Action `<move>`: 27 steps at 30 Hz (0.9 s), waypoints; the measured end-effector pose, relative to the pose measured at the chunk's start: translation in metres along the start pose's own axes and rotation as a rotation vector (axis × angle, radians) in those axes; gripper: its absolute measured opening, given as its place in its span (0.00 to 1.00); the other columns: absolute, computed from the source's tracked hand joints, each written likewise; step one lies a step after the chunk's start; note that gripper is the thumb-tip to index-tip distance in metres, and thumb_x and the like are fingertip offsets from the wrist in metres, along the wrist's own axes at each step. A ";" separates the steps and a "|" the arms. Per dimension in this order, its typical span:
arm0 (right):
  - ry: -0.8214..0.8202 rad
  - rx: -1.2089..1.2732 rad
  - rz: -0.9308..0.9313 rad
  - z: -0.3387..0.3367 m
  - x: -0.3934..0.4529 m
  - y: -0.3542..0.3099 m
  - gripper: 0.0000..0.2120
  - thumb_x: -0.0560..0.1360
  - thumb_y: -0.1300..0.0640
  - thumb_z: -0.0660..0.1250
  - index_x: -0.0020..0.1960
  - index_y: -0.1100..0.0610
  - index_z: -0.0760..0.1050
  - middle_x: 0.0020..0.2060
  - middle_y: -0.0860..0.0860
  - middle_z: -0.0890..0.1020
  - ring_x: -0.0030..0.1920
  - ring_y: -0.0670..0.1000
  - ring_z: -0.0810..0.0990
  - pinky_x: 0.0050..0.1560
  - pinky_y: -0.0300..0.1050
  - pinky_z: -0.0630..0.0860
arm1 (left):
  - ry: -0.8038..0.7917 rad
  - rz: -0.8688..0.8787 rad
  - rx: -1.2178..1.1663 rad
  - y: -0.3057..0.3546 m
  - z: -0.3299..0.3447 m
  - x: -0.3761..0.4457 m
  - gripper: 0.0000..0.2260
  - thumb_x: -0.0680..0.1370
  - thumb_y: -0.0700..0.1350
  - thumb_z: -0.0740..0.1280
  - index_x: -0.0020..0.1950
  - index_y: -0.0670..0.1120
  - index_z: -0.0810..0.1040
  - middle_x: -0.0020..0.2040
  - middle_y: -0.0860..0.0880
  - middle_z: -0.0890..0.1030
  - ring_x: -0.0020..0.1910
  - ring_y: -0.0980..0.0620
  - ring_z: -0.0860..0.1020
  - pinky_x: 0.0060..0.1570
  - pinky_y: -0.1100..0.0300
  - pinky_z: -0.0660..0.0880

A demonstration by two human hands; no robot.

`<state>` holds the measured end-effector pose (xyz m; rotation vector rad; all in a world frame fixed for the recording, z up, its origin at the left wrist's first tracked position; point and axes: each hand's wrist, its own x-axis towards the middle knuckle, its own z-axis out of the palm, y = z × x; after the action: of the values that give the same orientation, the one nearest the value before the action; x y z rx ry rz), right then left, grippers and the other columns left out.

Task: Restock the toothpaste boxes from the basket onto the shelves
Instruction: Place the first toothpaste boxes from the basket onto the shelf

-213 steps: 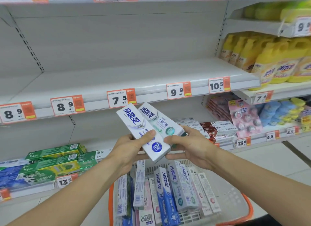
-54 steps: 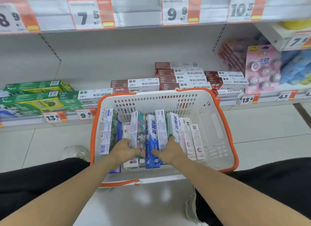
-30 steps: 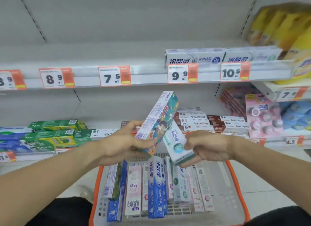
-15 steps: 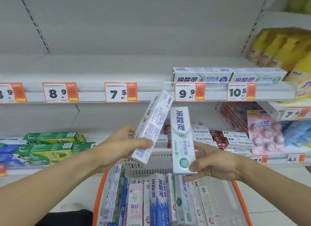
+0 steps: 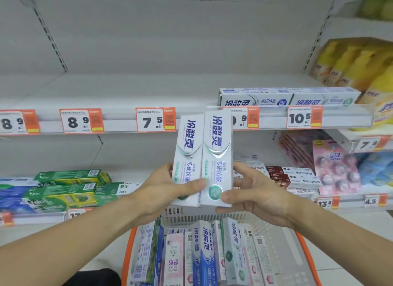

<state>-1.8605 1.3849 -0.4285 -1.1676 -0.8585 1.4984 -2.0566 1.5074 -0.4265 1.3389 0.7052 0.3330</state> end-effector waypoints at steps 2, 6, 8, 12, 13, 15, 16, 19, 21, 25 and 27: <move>-0.005 -0.011 0.026 0.000 -0.002 0.003 0.34 0.68 0.71 0.73 0.71 0.50 0.72 0.62 0.62 0.80 0.60 0.65 0.81 0.55 0.60 0.81 | 0.031 0.014 -0.010 -0.002 0.005 0.000 0.24 0.67 0.43 0.80 0.61 0.44 0.79 0.56 0.47 0.86 0.56 0.44 0.83 0.58 0.48 0.79; 0.035 -0.050 0.022 0.000 -0.003 0.006 0.36 0.67 0.68 0.76 0.71 0.51 0.70 0.63 0.59 0.80 0.59 0.63 0.82 0.55 0.59 0.82 | 0.070 0.031 -0.050 -0.007 0.012 0.002 0.34 0.62 0.47 0.84 0.65 0.42 0.76 0.57 0.45 0.85 0.56 0.44 0.83 0.59 0.44 0.78; 0.039 -0.085 -0.002 0.002 -0.004 0.006 0.36 0.68 0.69 0.77 0.71 0.52 0.69 0.64 0.56 0.80 0.60 0.62 0.82 0.57 0.62 0.79 | 0.056 0.055 -0.066 -0.009 0.018 0.004 0.36 0.63 0.45 0.84 0.67 0.43 0.74 0.59 0.45 0.84 0.58 0.44 0.83 0.59 0.43 0.78; 0.074 -0.128 -0.036 0.005 -0.005 0.004 0.38 0.67 0.70 0.78 0.72 0.53 0.67 0.63 0.55 0.81 0.59 0.62 0.82 0.56 0.64 0.79 | 0.035 0.067 -0.088 -0.009 0.032 0.005 0.30 0.68 0.40 0.79 0.67 0.44 0.74 0.59 0.45 0.84 0.58 0.44 0.83 0.61 0.42 0.77; 0.095 -0.139 -0.044 0.004 -0.006 0.004 0.39 0.66 0.70 0.79 0.71 0.53 0.67 0.62 0.55 0.82 0.59 0.62 0.83 0.55 0.63 0.80 | 0.025 0.075 -0.089 -0.010 0.034 0.007 0.29 0.69 0.40 0.79 0.68 0.44 0.73 0.60 0.45 0.84 0.59 0.43 0.82 0.62 0.42 0.76; 0.148 -0.163 -0.055 0.003 -0.007 0.001 0.38 0.65 0.70 0.80 0.70 0.55 0.69 0.60 0.54 0.83 0.57 0.60 0.84 0.53 0.63 0.81 | 0.004 0.082 -0.097 -0.011 0.038 0.010 0.29 0.71 0.43 0.78 0.70 0.44 0.72 0.61 0.45 0.83 0.60 0.43 0.82 0.63 0.42 0.75; 0.172 -0.172 -0.057 0.002 -0.007 0.000 0.37 0.65 0.71 0.80 0.69 0.55 0.70 0.59 0.54 0.84 0.56 0.60 0.84 0.52 0.62 0.82 | 0.000 0.080 -0.107 -0.008 0.040 0.010 0.28 0.73 0.43 0.77 0.70 0.45 0.72 0.62 0.45 0.83 0.60 0.43 0.82 0.63 0.42 0.75; 0.206 -0.193 -0.069 -0.006 -0.010 -0.009 0.35 0.64 0.74 0.79 0.67 0.57 0.73 0.57 0.56 0.84 0.55 0.61 0.84 0.52 0.64 0.81 | 0.002 0.087 -0.098 0.004 0.044 0.014 0.25 0.73 0.43 0.74 0.69 0.44 0.72 0.61 0.45 0.83 0.58 0.43 0.83 0.58 0.44 0.79; 0.207 -0.238 -0.077 -0.015 -0.014 -0.017 0.34 0.64 0.75 0.78 0.66 0.58 0.73 0.57 0.56 0.84 0.55 0.60 0.85 0.53 0.65 0.81 | 0.118 0.131 -0.080 0.017 0.037 0.019 0.33 0.66 0.46 0.79 0.68 0.45 0.70 0.60 0.46 0.83 0.56 0.45 0.84 0.55 0.45 0.81; 0.130 -0.498 -0.079 -0.037 -0.030 -0.028 0.35 0.63 0.74 0.79 0.65 0.56 0.73 0.56 0.51 0.85 0.56 0.53 0.85 0.53 0.54 0.83 | 0.174 0.186 0.105 0.033 0.007 0.022 0.42 0.58 0.54 0.83 0.68 0.49 0.70 0.57 0.48 0.84 0.56 0.46 0.83 0.54 0.44 0.81; 0.096 -0.657 -0.066 -0.048 -0.036 -0.030 0.34 0.62 0.71 0.81 0.63 0.56 0.74 0.56 0.49 0.85 0.57 0.50 0.84 0.54 0.51 0.82 | 0.042 0.099 0.156 0.030 0.001 0.017 0.40 0.60 0.51 0.82 0.68 0.46 0.70 0.57 0.44 0.85 0.54 0.42 0.84 0.51 0.44 0.82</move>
<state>-1.8053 1.3547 -0.4057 -1.6458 -1.3631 1.1168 -2.0375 1.5237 -0.4023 1.5218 0.7127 0.3930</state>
